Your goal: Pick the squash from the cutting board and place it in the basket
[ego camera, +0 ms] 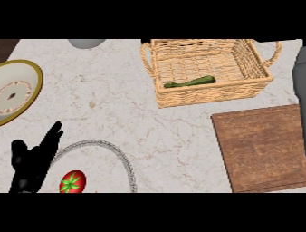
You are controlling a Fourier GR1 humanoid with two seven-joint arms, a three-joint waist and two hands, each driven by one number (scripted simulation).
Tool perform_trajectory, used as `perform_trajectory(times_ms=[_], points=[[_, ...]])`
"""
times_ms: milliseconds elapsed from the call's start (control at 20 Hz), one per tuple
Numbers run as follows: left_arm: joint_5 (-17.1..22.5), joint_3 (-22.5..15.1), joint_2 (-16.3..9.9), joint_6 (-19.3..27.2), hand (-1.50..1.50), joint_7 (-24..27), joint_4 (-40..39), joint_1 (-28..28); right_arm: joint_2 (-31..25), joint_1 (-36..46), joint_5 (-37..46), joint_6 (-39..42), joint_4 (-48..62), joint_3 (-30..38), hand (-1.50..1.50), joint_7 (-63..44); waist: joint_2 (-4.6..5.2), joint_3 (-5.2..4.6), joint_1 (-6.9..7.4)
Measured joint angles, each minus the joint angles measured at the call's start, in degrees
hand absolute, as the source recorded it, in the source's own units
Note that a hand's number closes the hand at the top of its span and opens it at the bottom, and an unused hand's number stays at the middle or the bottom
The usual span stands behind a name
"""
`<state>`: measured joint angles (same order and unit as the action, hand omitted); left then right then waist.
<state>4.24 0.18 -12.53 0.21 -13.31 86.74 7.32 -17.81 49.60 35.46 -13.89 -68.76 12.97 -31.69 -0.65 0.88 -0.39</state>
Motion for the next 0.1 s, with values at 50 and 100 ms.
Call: perform_trajectory(times_ms=[50,100], points=[[-0.19,-0.08,0.29,0.27,0.00,0.07,0.08,0.05,-1.17,-0.63,-0.59,0.56,-0.67,0.93,-1.50,-0.17,-0.03,-0.01,-0.08],[-0.46,-0.18,0.59,0.52,0.00,0.55,0.03,0.28,-2.27,-1.63,-1.34,1.37,-1.55,1.76,-1.50,-0.15,-0.08,0.00,-0.23]])
